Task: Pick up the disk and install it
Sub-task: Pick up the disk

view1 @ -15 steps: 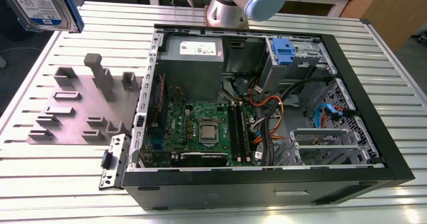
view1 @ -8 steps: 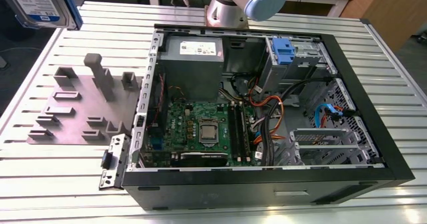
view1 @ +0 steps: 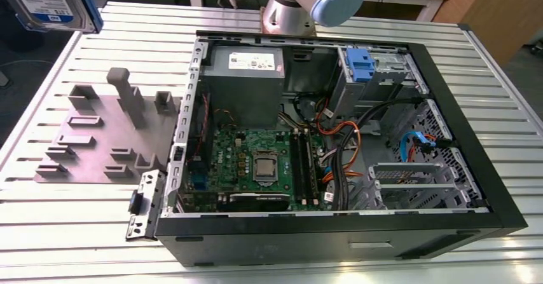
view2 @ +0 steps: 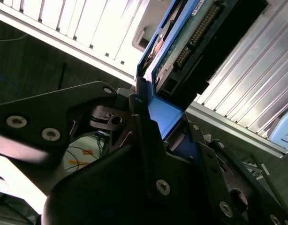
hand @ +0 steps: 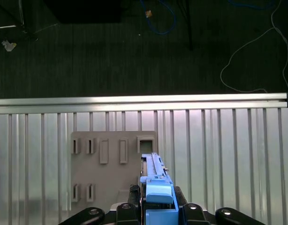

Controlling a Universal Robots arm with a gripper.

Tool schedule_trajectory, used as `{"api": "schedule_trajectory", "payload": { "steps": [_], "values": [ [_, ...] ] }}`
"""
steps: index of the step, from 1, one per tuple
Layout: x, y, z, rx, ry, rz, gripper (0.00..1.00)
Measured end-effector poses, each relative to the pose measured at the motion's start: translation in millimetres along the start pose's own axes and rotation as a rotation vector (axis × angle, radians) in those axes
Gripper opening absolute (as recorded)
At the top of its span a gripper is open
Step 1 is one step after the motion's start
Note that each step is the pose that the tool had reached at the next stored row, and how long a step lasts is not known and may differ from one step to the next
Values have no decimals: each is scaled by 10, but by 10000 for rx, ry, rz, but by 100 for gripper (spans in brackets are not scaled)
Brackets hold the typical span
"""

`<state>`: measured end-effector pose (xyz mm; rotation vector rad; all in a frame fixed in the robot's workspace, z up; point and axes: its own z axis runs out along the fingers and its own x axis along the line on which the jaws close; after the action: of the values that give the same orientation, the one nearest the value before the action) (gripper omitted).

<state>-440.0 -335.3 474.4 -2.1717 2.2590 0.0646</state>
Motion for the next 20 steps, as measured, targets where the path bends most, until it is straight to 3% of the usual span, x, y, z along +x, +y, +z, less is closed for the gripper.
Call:
{"api": "schedule_trajectory", "payload": {
  "steps": [20],
  "values": [
    [27,-25,-24,0,8,-2,36]
  ]
}}
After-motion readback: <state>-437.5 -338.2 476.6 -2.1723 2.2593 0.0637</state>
